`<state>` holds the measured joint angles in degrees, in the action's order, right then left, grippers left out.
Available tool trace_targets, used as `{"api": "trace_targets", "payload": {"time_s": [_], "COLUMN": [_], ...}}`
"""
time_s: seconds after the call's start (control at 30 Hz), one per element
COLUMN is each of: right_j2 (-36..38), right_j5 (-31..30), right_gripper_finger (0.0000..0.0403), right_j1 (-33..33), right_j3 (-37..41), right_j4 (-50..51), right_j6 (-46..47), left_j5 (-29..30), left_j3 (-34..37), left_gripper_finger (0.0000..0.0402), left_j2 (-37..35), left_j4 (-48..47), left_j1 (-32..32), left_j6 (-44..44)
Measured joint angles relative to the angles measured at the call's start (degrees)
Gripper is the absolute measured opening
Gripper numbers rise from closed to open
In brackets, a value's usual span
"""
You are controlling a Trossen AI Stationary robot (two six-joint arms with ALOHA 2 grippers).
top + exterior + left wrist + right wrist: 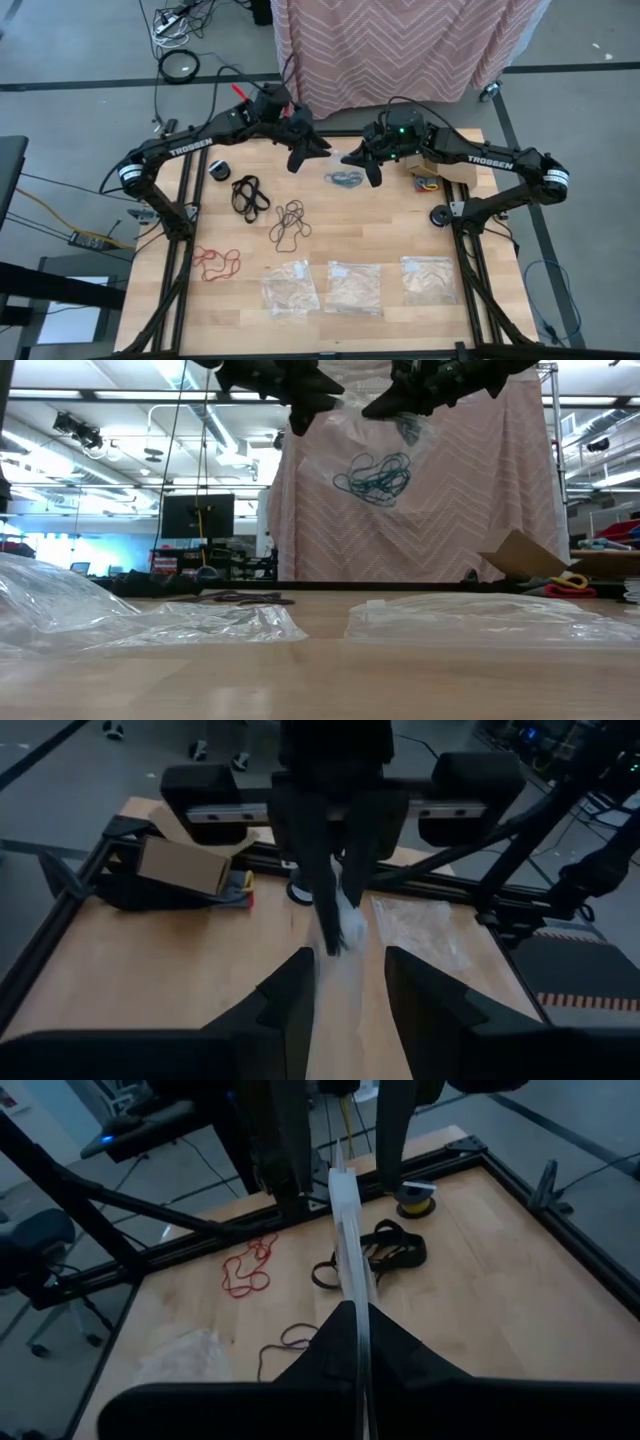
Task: Sort rubber bands
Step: Close the top transparent zip bag
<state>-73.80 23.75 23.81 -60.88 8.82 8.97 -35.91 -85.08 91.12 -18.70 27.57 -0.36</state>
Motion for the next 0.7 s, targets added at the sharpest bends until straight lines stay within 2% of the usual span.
{"api": "trace_targets", "payload": {"time_s": [0.3, 0.7], "right_j2": [0.0, -0.02], "right_j5": [-0.02, -0.07], "right_gripper_finger": [0.0, 0.0], "right_j1": [0.0, 0.0], "right_j3": [0.0, 0.0], "right_j4": [0.02, -0.06], "right_j6": [0.37, 0.37], "left_j5": [0.49, -0.47], "left_j3": [0.0, 0.0], "left_gripper_finger": [0.0124, 0.0028], "left_j2": [0.08, 0.08], "left_j4": [2.51, 2.44], "left_j1": [-0.21, -0.21], "left_j6": [-0.59, -0.51]}}
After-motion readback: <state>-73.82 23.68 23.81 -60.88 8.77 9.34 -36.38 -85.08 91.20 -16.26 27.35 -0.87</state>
